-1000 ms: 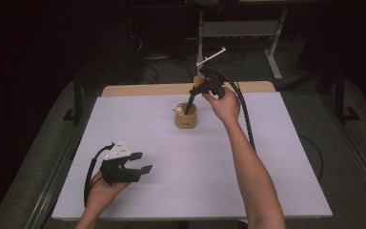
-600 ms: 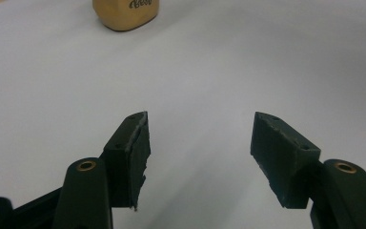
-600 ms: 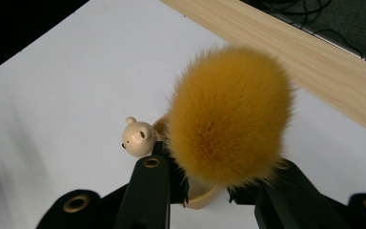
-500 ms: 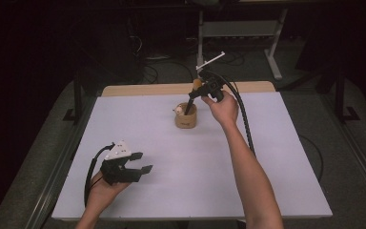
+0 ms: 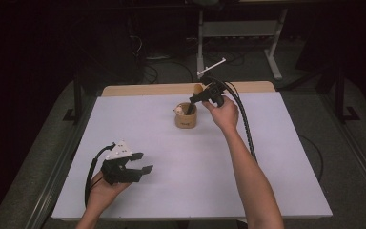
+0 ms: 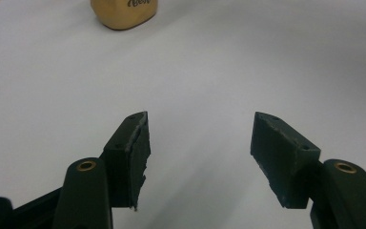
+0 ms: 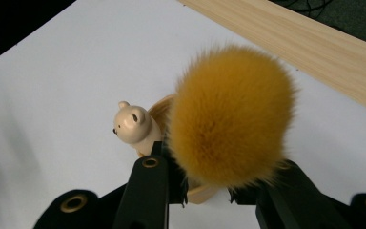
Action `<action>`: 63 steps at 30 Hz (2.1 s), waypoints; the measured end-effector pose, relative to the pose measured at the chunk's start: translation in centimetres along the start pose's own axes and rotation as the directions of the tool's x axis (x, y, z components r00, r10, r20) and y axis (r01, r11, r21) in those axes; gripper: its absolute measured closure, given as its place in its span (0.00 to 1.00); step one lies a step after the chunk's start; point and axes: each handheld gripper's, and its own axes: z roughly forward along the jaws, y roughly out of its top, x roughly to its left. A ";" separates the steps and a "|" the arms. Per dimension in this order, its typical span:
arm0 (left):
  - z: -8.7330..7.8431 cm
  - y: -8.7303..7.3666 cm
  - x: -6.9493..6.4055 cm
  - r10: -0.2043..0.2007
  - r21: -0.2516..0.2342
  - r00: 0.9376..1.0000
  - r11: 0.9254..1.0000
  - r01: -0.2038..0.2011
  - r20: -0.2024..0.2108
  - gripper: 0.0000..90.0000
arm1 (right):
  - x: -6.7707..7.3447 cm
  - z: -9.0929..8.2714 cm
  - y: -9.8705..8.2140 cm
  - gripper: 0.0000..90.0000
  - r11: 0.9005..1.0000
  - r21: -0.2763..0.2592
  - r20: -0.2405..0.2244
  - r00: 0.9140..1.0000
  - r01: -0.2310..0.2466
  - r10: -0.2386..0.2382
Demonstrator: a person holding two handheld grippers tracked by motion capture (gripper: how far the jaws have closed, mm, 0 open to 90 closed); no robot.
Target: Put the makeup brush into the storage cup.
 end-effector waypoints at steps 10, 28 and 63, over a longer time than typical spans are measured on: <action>0.1 0.0 -0.1 0.002 0.004 1.000 1.000 -0.002 0.003 0.42 | -0.1 -0.6 -1.0 0.73 1.000 0.014 0.011 1.000 0.010 -0.010; 0.3 0.1 -0.3 0.013 0.013 1.000 1.000 -0.013 -0.001 0.42 | -0.4 -3.6 -3.4 0.44 0.998 -0.058 -0.025 0.999 -0.025 0.024; 0.1 0.1 -0.1 0.004 0.014 1.000 1.000 -0.003 -0.017 0.39 | -0.3 -7.1 -8.5 0.35 0.996 -0.090 -0.001 1.000 -0.021 0.021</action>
